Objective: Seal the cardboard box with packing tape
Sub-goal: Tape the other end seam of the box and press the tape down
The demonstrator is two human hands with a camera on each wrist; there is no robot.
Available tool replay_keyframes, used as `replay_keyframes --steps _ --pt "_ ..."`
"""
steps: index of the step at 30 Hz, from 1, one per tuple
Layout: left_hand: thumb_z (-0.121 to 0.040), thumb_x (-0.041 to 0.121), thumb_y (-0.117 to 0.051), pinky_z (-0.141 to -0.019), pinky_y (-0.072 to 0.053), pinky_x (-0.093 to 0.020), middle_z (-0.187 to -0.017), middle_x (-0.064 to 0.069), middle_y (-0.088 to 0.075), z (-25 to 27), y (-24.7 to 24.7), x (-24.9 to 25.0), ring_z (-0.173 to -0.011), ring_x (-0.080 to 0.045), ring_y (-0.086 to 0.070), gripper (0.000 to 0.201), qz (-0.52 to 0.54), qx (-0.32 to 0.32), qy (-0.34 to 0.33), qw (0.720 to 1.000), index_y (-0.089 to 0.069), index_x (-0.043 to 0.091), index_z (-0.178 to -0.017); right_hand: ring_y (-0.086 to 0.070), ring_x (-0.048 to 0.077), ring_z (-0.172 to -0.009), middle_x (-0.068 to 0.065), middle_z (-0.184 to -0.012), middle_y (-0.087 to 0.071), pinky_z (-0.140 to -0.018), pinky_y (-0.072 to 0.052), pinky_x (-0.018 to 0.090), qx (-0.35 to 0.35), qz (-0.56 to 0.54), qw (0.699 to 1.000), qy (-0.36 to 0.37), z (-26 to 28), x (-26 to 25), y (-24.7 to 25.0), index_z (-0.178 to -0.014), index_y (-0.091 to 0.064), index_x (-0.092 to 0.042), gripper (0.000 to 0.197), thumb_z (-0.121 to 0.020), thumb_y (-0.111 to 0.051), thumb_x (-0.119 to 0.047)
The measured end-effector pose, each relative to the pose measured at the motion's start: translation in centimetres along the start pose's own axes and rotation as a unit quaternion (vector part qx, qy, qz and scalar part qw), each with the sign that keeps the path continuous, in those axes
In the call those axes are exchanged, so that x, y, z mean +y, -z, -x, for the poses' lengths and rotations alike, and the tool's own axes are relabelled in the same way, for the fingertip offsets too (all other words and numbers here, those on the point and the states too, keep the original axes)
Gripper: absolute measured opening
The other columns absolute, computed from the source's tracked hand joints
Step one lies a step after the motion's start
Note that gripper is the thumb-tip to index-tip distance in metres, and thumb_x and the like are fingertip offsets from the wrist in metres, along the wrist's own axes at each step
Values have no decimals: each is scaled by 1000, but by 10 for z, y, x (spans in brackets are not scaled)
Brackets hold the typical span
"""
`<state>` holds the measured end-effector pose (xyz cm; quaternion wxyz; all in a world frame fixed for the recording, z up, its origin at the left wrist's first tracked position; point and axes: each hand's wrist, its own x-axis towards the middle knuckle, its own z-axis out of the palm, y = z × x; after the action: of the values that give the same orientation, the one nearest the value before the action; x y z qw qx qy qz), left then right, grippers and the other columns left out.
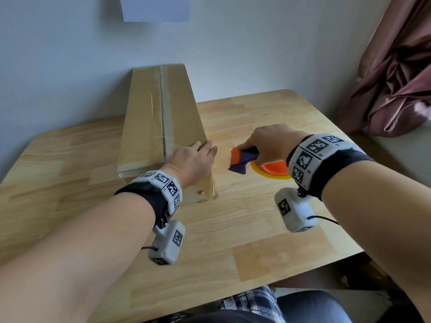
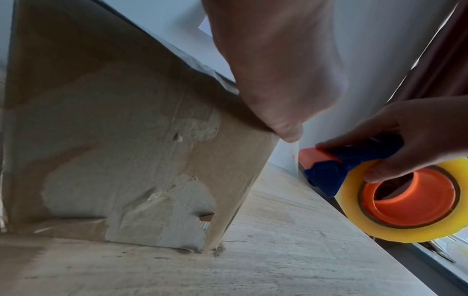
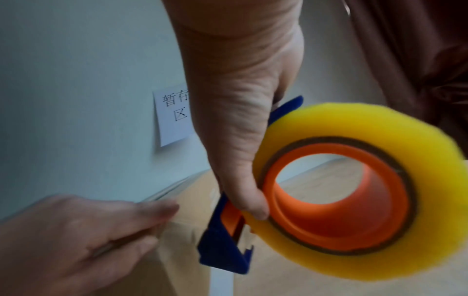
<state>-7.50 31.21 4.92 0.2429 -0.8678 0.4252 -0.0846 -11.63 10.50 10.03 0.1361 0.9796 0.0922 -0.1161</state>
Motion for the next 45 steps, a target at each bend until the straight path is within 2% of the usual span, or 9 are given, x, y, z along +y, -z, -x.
replay_keyframes --steps 4,8,12,15,19,24,33,38,45 --pt "-101 22 -35 -67 -53 -36 -151 -14 -30 -2 -10 -1 -128 -31 -47 46 -10 63 -4 998 -29 7 -144 -61 17 -84 -7 -87 -64 -50 -37 24 -58 8 998 -4 -19 -12 5 -115 -61 -38 38 -78 -63 -31" --pt "-71 30 -76 -38 -45 -25 -113 -5 -69 -1 -15 -7 -85 -22 -71 40 -8 115 -37 993 -71 15 -107 -59 16 -75 -6 -80 -60 -49 -35 23 -86 51 995 -22 -30 -26 10 -106 -64 -28 25 -81 -63 -30" --pt "-85 13 -55 -44 -51 -30 -119 -13 -65 -4 -23 -7 -92 -29 -69 32 15 116 -25 993 -65 5 -115 -60 17 -82 -3 -93 -60 -72 -44 28 -130 142 980 -51 -19 -14 -16 -101 -62 -23 16 -86 -60 -25" --pt "-89 4 -25 -60 -57 -44 -127 -27 -55 -6 -26 -9 -103 -40 -63 46 28 131 -51 990 -55 -9 -121 -58 22 -75 1 -91 -60 -60 -45 26 -31 -142 979 -141 -6 24 -45 -116 -62 -33 36 -81 -62 -27" --pt "-89 24 -38 -47 -53 -27 -106 -6 -70 0 -11 -14 -86 -24 -70 38 63 139 -70 986 -72 10 -101 -51 18 -58 7 -96 -59 -41 -37 22 68 -538 803 -248 -10 34 -71 -136 -48 -28 55 -84 -68 -25" --pt "-83 22 -45 -61 -48 -32 -91 -4 -64 -3 -14 -12 -77 -23 -59 22 103 202 -72 971 -65 12 -88 -56 25 -74 15 -108 -56 -46 -41 28 4 -633 709 -311 -47 14 -111 -131 -39 -11 60 -82 -69 -31" --pt "-82 36 -53 -68 -45 -36 -92 -6 -62 -10 -17 -4 -86 -25 -54 26 170 252 -25 952 -44 14 -94 -54 27 -82 15 -107 -59 -59 -42 32 -49 -633 728 -259 -99 16 -144 -125 -49 -10 44 -87 -66 -28" --pt "-83 33 -53 -67 -44 -35 -91 -6 -61 -15 -16 -3 -83 -21 -49 24 166 268 -14 949 -42 15 -93 -50 35 -109 19 -120 -54 -88 -42 39 -13 -411 887 -209 -103 16 -133 -135 -46 -11 52 -87 -61 -19" --pt "-86 31 -52 -61 -51 -36 -91 -10 -62 -7 -13 -13 -75 -24 -58 21 163 267 -81 946 -56 10 -88 -54 18 -95 7 -112 -52 -79 -50 28 164 -598 784 12 -70 -30 -50 -123 -49 -13 59 -65 -54 -15"
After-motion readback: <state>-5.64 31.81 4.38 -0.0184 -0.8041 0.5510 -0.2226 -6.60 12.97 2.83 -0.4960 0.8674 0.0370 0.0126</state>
